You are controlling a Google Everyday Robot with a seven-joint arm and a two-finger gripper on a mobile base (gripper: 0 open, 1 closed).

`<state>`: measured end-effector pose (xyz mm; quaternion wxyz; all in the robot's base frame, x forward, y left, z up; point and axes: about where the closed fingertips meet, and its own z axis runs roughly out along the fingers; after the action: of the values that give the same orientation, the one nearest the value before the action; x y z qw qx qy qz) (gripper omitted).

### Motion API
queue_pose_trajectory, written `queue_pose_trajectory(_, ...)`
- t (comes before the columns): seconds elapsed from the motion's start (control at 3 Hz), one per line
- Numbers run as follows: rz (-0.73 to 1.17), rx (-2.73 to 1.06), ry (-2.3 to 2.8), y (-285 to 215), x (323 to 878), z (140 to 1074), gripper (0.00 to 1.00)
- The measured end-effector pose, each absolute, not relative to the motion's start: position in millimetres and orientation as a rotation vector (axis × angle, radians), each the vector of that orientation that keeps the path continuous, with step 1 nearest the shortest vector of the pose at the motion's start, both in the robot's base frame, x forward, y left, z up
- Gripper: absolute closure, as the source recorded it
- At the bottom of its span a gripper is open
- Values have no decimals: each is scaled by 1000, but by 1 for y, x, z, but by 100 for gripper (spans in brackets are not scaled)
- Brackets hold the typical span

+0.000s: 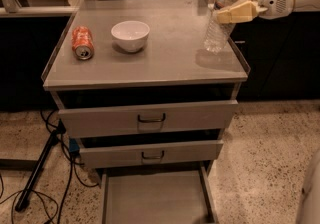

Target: Pick water bottle from bottom drawer and place on counter

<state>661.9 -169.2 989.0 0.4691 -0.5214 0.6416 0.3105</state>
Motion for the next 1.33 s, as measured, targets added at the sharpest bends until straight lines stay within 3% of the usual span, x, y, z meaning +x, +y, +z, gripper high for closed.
queue_pose_trajectory(1.33,902,-1441,1592,-94,693,955,100)
